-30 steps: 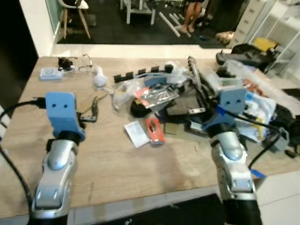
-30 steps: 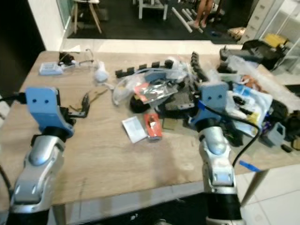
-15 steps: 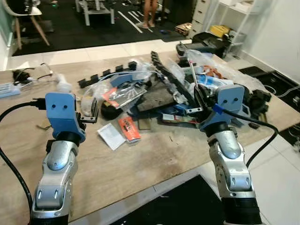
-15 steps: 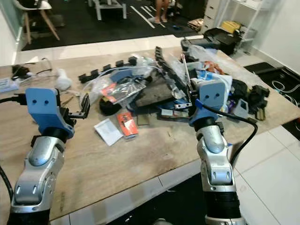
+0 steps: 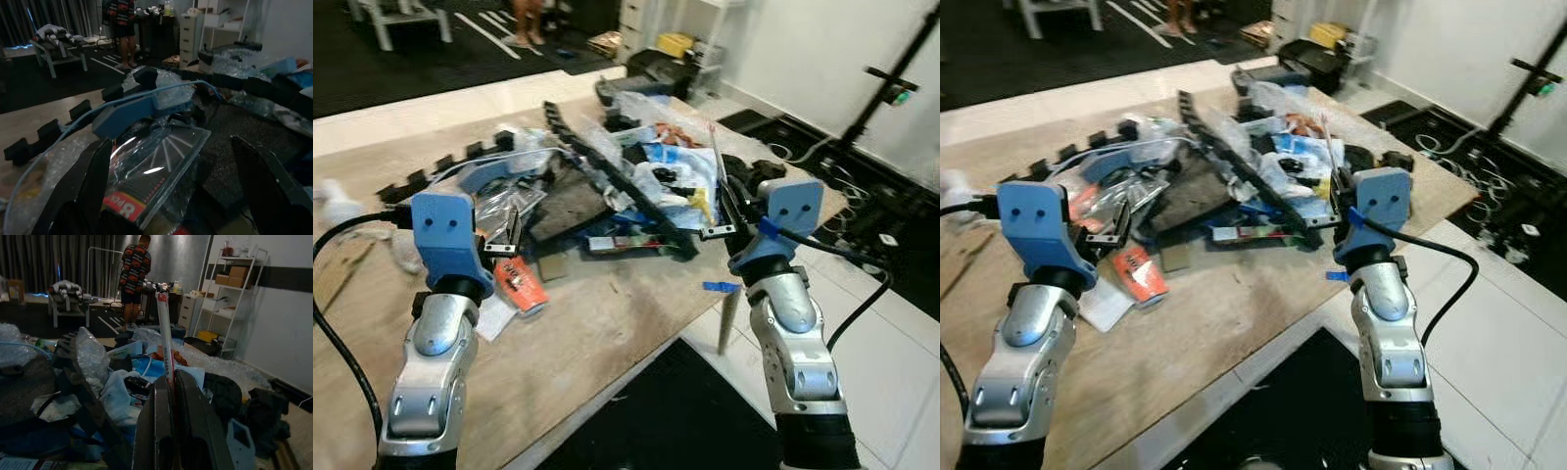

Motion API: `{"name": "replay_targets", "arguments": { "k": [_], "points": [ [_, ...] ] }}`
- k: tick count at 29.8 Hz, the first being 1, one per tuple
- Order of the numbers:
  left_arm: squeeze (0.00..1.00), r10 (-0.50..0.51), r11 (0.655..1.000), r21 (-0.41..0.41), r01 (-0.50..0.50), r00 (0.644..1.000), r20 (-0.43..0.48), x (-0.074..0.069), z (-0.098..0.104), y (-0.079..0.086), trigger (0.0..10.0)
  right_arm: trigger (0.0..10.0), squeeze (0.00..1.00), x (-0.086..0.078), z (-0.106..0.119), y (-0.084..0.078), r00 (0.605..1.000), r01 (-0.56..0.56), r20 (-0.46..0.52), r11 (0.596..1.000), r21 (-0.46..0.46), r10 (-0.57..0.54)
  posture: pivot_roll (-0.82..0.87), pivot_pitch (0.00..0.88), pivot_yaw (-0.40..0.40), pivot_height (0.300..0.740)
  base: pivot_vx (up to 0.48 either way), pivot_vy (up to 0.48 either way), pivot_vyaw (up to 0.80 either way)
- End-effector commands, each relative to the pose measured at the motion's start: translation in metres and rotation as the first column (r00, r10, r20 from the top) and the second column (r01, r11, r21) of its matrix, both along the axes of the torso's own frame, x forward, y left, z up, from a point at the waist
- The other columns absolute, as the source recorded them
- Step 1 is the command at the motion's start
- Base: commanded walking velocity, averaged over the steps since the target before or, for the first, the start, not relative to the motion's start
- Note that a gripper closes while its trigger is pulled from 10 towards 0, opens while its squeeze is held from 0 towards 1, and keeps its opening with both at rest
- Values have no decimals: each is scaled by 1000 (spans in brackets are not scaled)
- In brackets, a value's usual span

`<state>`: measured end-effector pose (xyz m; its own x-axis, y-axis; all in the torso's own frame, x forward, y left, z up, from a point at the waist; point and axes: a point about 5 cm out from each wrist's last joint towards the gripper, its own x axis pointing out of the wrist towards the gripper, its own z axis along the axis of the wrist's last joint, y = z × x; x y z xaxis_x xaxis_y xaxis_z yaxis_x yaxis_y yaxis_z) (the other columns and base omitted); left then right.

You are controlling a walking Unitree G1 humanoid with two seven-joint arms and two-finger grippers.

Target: Picking trash to rubbish bin

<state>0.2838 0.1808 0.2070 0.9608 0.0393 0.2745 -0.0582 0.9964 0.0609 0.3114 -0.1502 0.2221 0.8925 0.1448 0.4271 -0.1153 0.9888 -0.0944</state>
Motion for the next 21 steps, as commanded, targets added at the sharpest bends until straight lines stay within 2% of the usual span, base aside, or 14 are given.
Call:
{"name": "replay_targets", "arguments": {
  "k": [1,21],
  "points": [
    [0,-6,1000,10,6,1000,-19,1,-3,-1,10000,10000,0,-2,1,-2,1000,4,-1,1000,8,-3,0,134,-72,740,0,0,-525],
    [0,-6,1000,12,6,1000,-15,2,-2,0,10000,10000,0,0,2,0,1000,-7,-3,1000,11,7,0,132,-76,740,0,0,-524]
  ]
}}
